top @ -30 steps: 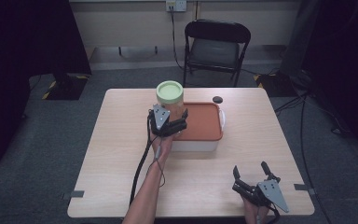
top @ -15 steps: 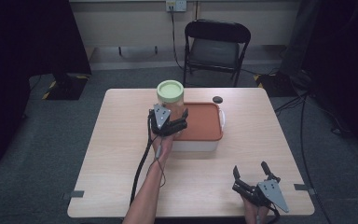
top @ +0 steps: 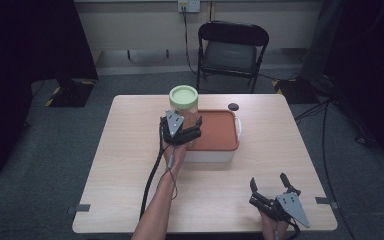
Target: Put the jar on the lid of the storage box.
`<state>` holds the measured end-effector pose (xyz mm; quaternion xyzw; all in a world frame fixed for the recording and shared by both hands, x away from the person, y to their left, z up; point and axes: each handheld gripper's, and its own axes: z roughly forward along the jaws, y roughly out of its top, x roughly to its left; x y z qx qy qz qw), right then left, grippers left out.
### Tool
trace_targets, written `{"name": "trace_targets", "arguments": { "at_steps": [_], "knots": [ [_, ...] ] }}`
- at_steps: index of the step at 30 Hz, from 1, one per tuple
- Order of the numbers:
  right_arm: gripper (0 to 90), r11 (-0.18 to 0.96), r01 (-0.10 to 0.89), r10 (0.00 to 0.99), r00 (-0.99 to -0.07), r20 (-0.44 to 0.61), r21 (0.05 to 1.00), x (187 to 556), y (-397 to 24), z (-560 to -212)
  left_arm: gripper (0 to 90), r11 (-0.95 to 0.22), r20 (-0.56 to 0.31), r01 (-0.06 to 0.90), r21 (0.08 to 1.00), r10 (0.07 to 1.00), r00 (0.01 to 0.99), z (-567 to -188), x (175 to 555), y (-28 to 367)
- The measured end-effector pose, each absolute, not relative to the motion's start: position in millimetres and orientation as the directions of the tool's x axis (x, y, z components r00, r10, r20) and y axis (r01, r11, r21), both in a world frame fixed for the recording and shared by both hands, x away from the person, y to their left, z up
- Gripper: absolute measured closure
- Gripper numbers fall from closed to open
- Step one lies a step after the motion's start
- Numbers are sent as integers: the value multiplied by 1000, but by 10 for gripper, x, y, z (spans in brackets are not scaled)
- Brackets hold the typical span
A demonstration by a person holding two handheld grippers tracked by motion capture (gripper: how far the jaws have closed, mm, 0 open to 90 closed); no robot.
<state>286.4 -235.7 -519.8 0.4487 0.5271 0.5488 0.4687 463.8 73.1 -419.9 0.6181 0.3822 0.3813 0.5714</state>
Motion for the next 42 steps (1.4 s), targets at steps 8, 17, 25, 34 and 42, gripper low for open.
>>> {"name": "trace_targets", "arguments": {
  "at_steps": [8, 17, 25, 34, 42],
  "knots": [
    [11, -5, -41, 987, -159, -2, 999, 2864, -2358, -5198, 111, -58, 34, 45, 997, 907, 419, -4191, 4640, 735],
    [11, -5, -42, 987, -161, -2, 999, 2863, -2358, -5198, 93, -45, 38, 7, 999, 906, 421, -4159, 4623, 738],
    [11, -5, -42, 986, -165, -2, 999, 2862, -2358, -5198, 0, -56, 50, 0, 998, 901, 430, -4163, 4622, 732],
    [11, -5, -42, 987, -163, -1, 999, 2862, -2358, -5198, 0, -63, 64, -18, 998, 902, 427, -4149, 4593, 733],
    [11, -5, -41, 987, -162, -2, 999, 2862, -2358, -5197, 0, -52, 61, -32, 998, 895, 443, -4155, 4573, 772]
  ]
}}
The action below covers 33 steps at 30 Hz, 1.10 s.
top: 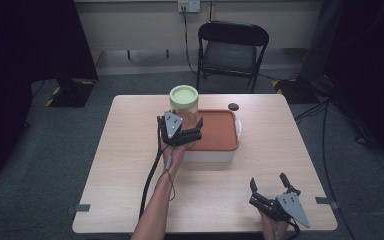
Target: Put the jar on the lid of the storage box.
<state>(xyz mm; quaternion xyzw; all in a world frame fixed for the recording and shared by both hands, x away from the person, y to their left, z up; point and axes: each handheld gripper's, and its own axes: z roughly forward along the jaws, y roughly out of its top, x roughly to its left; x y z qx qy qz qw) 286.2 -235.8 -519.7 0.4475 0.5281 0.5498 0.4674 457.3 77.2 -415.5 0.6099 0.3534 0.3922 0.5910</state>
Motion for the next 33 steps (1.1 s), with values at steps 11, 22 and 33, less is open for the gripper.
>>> {"name": "trace_targets", "arguments": {
  "at_steps": [11, 22, 33],
  "knots": [
    [11, -5, -41, 987, -163, -2, 999, 2862, -2358, -5197, 0, -31, 47, -43, 999, 889, 455, -4133, 4539, 788],
    [11, -6, -41, 986, -167, -1, 999, 2863, -2359, -5197, 0, -29, 39, -28, 999, 894, 447, -4123, 4523, 816],
    [0, -6, -42, 985, -170, -1, 999, 2862, -2359, -5198, 0, -39, 47, -27, 999, 893, 448, -4133, 4492, 809]
  ]
}}
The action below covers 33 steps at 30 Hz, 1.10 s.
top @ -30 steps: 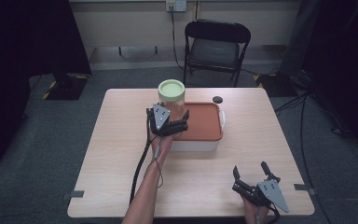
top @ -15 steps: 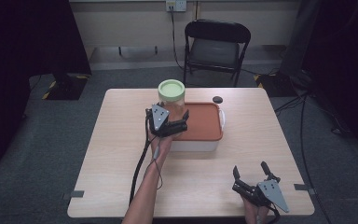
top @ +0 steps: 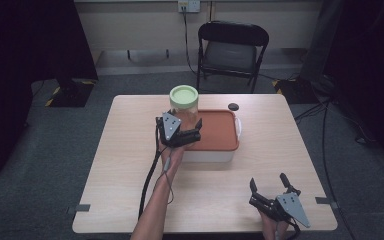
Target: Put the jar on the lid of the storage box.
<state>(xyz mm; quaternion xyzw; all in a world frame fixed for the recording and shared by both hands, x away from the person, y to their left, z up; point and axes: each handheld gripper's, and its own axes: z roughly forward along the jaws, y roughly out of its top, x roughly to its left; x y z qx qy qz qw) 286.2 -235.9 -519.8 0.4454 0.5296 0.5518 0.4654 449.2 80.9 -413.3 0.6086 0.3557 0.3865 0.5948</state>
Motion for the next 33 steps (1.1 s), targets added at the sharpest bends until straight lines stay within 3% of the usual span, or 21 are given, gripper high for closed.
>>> {"name": "trace_targets", "arguments": {
  "at_steps": [33],
  "knots": [
    [9, -7, -41, 986, -169, 0, 999, 2862, -2361, -5197, 0, -44, 55, -36, 998, 894, 445, -4100, 4349, 865]
  ]
}}
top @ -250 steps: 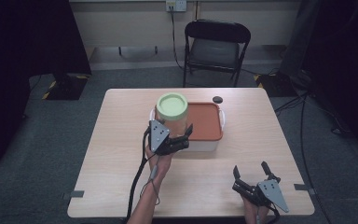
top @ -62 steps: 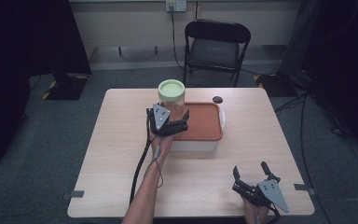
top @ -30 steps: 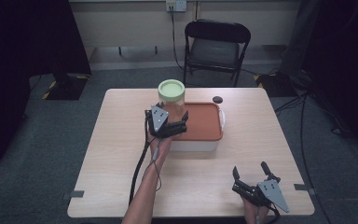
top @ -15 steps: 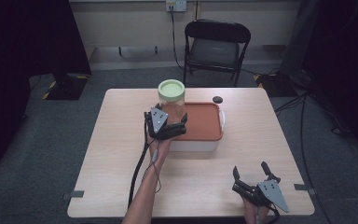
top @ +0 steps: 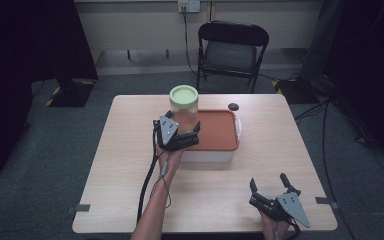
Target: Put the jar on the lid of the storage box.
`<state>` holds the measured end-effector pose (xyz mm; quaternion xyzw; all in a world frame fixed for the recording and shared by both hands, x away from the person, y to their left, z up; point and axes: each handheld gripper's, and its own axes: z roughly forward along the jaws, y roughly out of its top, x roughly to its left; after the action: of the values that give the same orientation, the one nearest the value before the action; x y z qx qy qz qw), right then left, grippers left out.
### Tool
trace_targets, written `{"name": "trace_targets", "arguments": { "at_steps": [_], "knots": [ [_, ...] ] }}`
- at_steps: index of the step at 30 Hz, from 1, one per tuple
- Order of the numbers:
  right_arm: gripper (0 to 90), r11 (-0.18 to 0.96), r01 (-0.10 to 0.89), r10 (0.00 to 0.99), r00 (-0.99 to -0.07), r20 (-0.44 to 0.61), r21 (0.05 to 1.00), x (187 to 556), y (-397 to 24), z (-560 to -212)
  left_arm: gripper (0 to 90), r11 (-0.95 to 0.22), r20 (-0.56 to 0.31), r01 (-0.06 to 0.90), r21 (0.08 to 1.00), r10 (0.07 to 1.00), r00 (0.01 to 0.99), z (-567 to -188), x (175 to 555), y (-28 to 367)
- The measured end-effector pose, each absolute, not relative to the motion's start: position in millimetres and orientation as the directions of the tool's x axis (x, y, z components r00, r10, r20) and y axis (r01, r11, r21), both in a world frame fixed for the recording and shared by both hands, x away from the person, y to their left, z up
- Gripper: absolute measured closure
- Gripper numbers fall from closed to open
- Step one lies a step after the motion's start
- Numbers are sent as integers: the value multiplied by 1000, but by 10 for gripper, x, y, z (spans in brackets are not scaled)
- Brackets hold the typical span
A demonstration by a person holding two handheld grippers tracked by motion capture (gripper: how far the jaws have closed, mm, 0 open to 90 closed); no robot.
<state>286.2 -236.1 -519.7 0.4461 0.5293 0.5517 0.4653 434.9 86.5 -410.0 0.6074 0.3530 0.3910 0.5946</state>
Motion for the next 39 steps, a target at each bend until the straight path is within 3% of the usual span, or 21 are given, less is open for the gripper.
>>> {"name": "trace_targets", "arguments": {
  "at_steps": [39],
  "knots": [
    [13, -6, -41, 986, -169, -1, 999, 2862, -2360, -5197, 0, -11, 32, -51, 999, 896, 442, -3993, 4129, 1028]
  ]
}}
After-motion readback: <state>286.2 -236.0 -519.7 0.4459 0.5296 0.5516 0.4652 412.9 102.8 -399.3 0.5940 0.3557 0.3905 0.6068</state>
